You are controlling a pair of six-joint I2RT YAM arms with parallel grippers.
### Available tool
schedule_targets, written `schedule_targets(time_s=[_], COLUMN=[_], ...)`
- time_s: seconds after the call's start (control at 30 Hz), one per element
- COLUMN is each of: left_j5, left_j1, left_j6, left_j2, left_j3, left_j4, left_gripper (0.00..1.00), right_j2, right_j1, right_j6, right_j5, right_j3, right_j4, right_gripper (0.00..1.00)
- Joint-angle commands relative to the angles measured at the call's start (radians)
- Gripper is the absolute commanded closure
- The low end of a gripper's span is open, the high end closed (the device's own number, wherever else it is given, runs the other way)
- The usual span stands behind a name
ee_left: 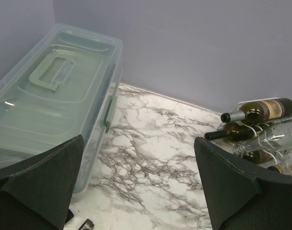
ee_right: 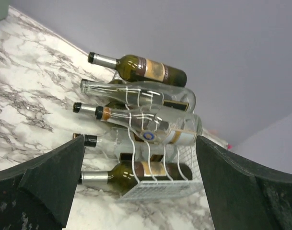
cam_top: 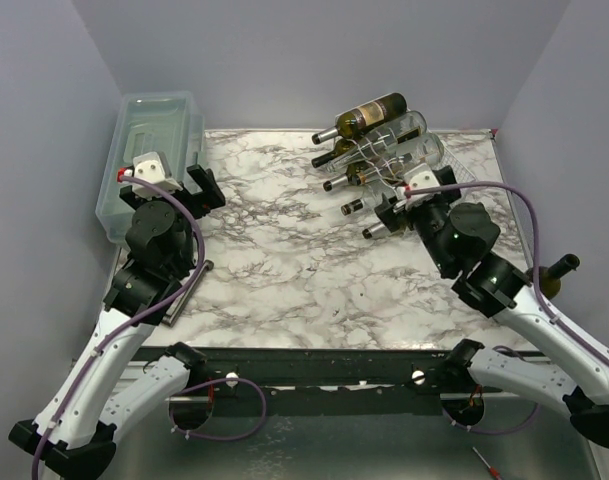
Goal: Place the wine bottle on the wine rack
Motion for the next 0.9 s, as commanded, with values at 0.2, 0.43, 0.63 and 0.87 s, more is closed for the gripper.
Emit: schedule_targets(time_s=[0.2,0.43,0.63,0.87], left_j5=[0.064,0.074,0.071,0.07], left_j1=[-0.003,-0.002,-0.004,-0.009], left_j6=[-0.011,-0.011,-0.011,-0.014], left_j2=[0.03,0.047,0.054,0.054], left_j3=[0.004,0.006,0.004,0.003], left_j4=[0.0,-0.004,-0.005,-0.004], left_gripper=[0.01,0.01,0.01,0.01], right_j2=[-0.144,-0.013,0.122,0.319], right_j1=[0.004,0.005,-0.062,-0.401], right_j6=[0.337,0.569,0.598,0.845], right_j5=[0.393,0.704,0.768,0.658], right_j3=[0.036,0.095,0.118,0.296], right_j4=[-0.186,-0.244,-0.118,-0.328], right_gripper=[0.0,0.0,0.0,0.0])
